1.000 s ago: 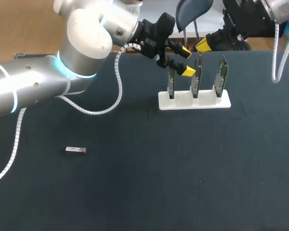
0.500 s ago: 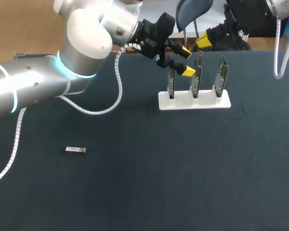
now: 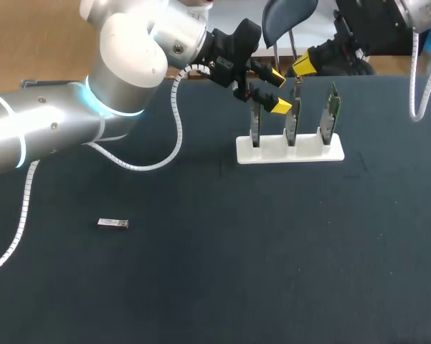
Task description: Pick up the optical module with the left hand, and insert it into the network port with the right hand.
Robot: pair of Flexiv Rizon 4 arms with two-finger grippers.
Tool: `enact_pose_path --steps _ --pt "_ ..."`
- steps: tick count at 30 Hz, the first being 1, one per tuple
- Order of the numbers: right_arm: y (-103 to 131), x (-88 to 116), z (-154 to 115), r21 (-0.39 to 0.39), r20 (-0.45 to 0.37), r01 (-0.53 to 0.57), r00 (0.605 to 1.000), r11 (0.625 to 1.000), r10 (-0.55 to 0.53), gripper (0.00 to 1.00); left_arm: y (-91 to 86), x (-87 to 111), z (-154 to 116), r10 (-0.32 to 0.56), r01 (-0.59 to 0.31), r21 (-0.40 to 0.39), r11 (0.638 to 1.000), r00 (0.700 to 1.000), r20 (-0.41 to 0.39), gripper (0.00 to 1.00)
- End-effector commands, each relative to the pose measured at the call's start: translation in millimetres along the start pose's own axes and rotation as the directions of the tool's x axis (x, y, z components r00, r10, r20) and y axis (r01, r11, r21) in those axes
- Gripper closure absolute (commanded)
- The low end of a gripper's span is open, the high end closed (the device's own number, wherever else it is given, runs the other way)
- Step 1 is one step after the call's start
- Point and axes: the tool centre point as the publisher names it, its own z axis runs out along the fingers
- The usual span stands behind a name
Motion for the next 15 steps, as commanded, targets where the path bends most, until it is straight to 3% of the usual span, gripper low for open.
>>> enact_pose_path --steps 1,15 --pt "3.7 0.5 -0.3 0.002 -0.01 0.001 1.0 1.0 -0.001 1.0 1.4 -0.6 0.4 0.0 0.0 0.003 1.0 1.0 -0.003 0.0" --pt "4.3 9.6 7.6 -0.012 -0.041 -0.012 0.999 1.0 0.012 1.0 1.4 -0.6 0.4 0.0 0.0 0.003 1.0 1.0 -0.003 0.0"
